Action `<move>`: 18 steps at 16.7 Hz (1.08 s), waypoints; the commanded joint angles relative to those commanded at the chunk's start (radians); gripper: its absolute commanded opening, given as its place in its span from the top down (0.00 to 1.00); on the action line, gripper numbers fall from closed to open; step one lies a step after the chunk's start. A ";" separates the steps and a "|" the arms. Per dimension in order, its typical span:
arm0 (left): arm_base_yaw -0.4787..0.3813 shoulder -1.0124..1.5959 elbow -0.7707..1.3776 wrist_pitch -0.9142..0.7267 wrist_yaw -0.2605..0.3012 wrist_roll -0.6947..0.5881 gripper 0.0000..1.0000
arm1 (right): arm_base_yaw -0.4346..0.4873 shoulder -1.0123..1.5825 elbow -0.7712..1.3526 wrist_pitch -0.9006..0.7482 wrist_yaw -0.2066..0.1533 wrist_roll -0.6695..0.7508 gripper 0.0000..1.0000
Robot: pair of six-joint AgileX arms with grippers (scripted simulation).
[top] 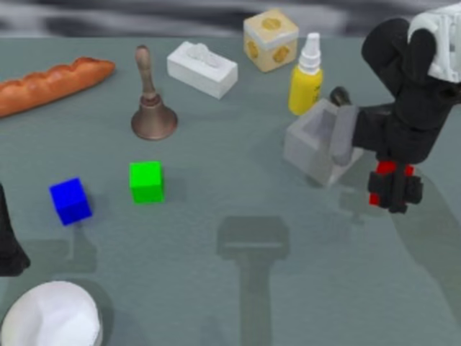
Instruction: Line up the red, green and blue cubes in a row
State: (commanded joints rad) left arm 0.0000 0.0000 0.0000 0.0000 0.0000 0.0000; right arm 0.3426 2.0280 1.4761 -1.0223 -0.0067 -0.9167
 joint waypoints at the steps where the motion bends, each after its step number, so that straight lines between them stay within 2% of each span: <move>1: 0.000 0.000 0.000 0.000 0.000 0.000 0.00 | 0.050 0.028 0.049 -0.021 0.000 0.025 1.00; 8: 0.000 0.000 0.000 0.000 0.000 0.000 0.00 | 0.484 0.251 0.445 -0.199 0.000 0.253 1.00; 11: 0.000 0.000 0.000 0.000 0.000 0.000 0.00 | 0.620 0.313 0.570 -0.252 0.001 0.333 1.00; 13: 0.000 0.000 0.000 0.000 0.000 0.000 0.00 | 0.659 0.332 0.610 -0.268 0.002 0.359 1.00; 18: 0.000 0.000 0.000 0.000 0.000 0.000 0.00 | 0.661 0.329 0.608 -0.264 0.001 0.362 1.00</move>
State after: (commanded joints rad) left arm 0.0000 0.0000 0.0000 0.0000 0.0000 0.0000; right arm 1.0036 2.3574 2.0844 -1.2866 -0.0062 -0.5547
